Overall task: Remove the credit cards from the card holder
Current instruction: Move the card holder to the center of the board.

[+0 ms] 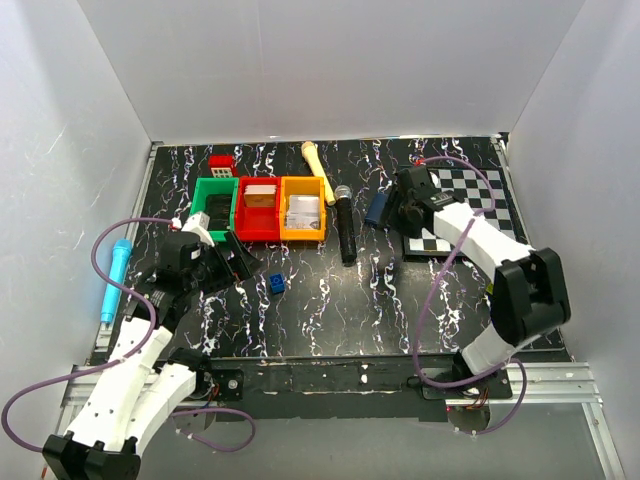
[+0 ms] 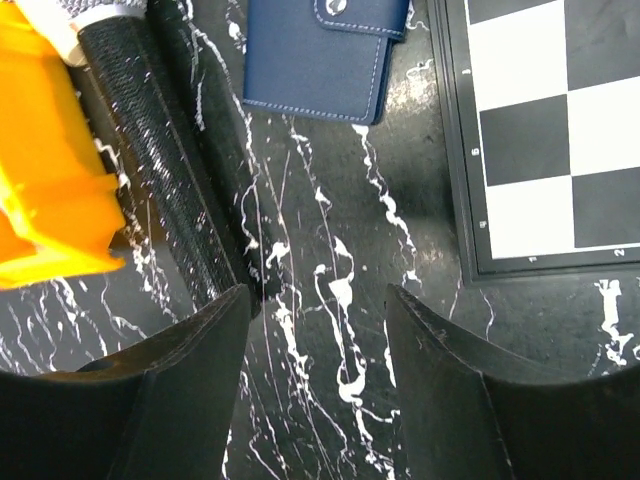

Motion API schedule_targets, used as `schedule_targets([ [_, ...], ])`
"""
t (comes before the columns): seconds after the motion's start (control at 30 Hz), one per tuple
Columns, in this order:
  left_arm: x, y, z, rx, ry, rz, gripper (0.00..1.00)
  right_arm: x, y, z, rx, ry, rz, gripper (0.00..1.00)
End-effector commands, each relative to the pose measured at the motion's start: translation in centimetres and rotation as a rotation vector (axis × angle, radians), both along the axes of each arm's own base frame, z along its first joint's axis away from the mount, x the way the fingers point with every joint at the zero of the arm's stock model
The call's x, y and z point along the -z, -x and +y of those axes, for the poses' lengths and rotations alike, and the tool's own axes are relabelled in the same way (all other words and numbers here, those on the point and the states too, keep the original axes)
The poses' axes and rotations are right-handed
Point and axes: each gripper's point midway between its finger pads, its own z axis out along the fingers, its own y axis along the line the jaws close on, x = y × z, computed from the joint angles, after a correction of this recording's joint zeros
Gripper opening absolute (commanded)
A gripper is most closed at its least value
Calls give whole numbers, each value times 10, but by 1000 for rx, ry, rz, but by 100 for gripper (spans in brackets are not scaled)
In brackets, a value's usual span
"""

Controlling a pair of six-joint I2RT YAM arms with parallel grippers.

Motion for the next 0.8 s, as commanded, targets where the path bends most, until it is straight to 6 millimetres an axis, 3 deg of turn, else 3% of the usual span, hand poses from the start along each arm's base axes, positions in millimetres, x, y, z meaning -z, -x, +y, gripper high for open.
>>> schedule_targets([
  [0.0,5,3,2,-11,-5,16,98,-8,-37,2,81,-9,-34,64],
  [0.43,16,-2,0,-10,-12,53,98,24,-104,-6,98,137,49,67],
  [0.77,28,-6,0,-19,-27,99,98,38,-125,-14,97,154,109,65],
])
